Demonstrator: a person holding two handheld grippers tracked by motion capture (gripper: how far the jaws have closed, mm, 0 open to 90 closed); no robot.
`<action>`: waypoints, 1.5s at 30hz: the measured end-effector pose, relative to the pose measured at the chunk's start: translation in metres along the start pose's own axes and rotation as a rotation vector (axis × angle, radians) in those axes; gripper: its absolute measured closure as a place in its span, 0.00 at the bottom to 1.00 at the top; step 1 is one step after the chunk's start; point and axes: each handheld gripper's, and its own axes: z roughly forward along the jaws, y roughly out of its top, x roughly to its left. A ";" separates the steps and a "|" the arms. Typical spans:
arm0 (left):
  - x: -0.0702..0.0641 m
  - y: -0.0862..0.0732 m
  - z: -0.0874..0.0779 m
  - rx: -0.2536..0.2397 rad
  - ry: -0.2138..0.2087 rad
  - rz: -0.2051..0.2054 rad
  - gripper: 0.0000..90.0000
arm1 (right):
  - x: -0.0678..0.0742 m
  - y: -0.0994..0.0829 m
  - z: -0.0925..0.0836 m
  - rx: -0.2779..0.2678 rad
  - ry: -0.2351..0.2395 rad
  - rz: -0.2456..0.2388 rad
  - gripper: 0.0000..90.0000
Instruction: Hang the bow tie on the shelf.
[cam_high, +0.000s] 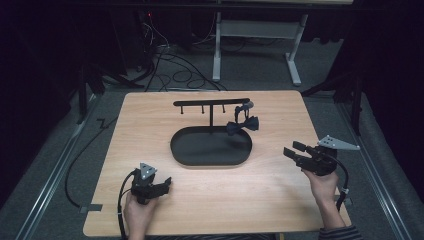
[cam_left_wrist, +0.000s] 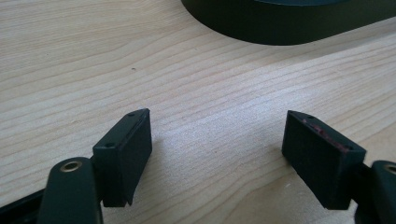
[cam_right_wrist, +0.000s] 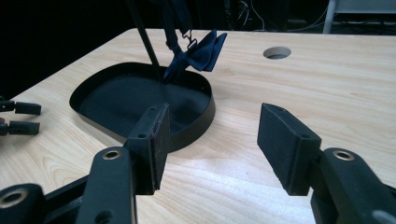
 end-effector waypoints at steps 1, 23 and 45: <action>0.000 0.000 0.000 -0.001 0.000 0.000 0.27 | 0.000 -0.001 0.001 0.003 0.002 -0.002 0.51; 0.000 0.000 0.000 -0.001 0.000 0.000 0.27 | 0.011 -0.025 0.020 0.070 0.050 0.010 0.50; 0.000 0.000 0.000 -0.001 0.000 0.000 0.27 | 0.021 -0.036 0.034 0.117 0.072 -0.002 0.50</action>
